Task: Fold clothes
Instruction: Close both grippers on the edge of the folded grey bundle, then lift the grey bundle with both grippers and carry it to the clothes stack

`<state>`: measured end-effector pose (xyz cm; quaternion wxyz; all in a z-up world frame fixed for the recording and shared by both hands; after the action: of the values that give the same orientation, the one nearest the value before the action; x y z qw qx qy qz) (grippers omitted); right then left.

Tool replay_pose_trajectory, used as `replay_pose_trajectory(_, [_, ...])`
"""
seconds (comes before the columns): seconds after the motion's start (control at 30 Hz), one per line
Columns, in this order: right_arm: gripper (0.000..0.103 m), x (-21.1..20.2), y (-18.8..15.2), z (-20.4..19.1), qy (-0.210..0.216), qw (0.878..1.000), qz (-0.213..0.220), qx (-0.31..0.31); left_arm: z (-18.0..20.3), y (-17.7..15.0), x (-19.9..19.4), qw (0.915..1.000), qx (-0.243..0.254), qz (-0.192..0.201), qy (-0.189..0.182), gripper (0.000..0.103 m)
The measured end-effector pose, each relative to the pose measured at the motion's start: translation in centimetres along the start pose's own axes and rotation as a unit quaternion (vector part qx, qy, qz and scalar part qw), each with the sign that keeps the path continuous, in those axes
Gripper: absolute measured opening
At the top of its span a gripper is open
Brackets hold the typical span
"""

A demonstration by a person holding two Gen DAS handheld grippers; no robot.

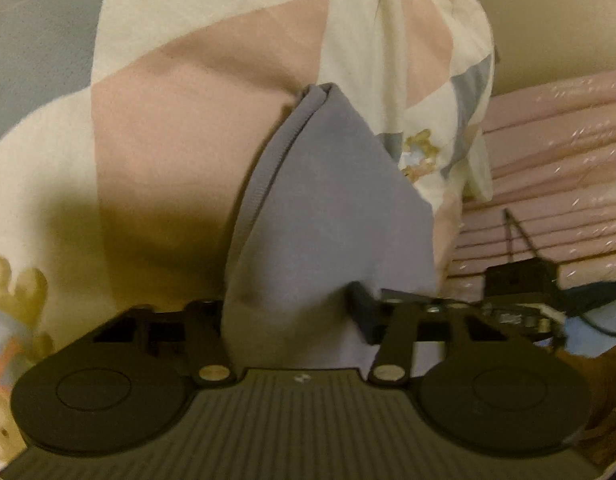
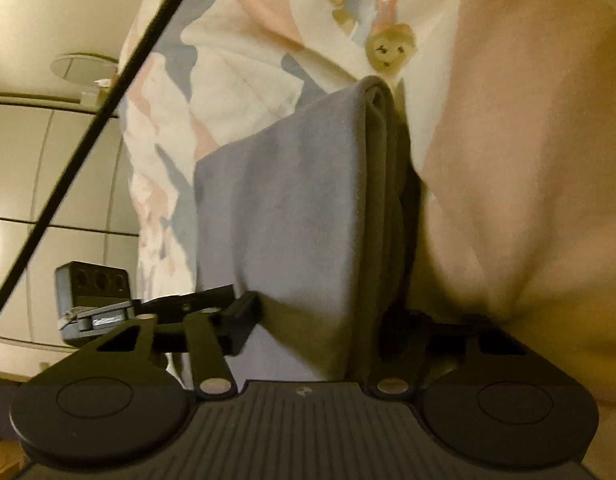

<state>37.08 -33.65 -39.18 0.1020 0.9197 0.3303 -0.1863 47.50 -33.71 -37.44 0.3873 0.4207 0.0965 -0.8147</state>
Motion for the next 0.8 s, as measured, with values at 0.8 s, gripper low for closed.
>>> replay_pose_trajectory(0.8, [0.03,-3.1,-6.8,-12.6,0.063,0.948,-0.291,-0.115,12.9,-29.5,-14.5,0.9074,-0.312,0.264,0.1,0.024])
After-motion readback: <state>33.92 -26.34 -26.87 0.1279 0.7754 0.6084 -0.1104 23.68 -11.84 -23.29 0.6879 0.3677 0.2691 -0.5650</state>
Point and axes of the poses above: each gripper's, at about its wrist camera, not at the fingertips, and x roughly the way its jaws point, z to its right, y to its top, the point moved 1 cm from there along x, roughly the way its jaws point, and after that the axes turned 8 degrees about y, right-handed, at the moved point
